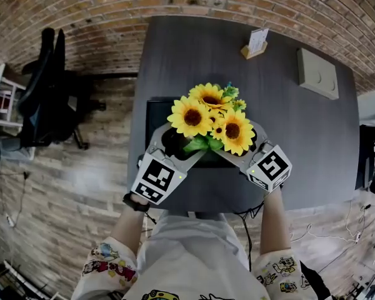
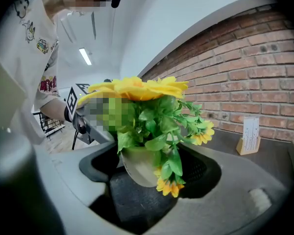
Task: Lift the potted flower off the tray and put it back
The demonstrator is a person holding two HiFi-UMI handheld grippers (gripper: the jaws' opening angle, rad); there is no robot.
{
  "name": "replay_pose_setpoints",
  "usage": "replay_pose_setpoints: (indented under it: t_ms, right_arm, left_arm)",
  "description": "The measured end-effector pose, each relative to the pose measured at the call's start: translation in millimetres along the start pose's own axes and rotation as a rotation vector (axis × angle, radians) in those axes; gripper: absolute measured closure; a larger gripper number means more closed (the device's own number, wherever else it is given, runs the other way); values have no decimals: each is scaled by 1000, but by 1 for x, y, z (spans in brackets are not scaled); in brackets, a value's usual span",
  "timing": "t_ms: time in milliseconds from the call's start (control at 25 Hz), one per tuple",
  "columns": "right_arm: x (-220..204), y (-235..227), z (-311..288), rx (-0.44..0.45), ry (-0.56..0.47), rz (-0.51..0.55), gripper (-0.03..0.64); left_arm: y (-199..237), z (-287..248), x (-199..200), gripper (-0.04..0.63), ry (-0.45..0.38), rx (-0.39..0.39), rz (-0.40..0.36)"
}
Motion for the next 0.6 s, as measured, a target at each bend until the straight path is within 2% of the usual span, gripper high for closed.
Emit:
replay_pose_setpoints:
  t_ms: [600]
  right_arm:
    - [80,23,57,-64,-127,140,256]
  left_arm:
    - [-24,53,77,235,-103,42,-60]
Point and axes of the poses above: the fingertips, and each gripper's own axes: z backward along the fingers, y to its left, x out of its top, the point moved 3 cm from there along z, backward along the fingers, and after that the axes turned 5 degrees about y, right-handed, at the moved point
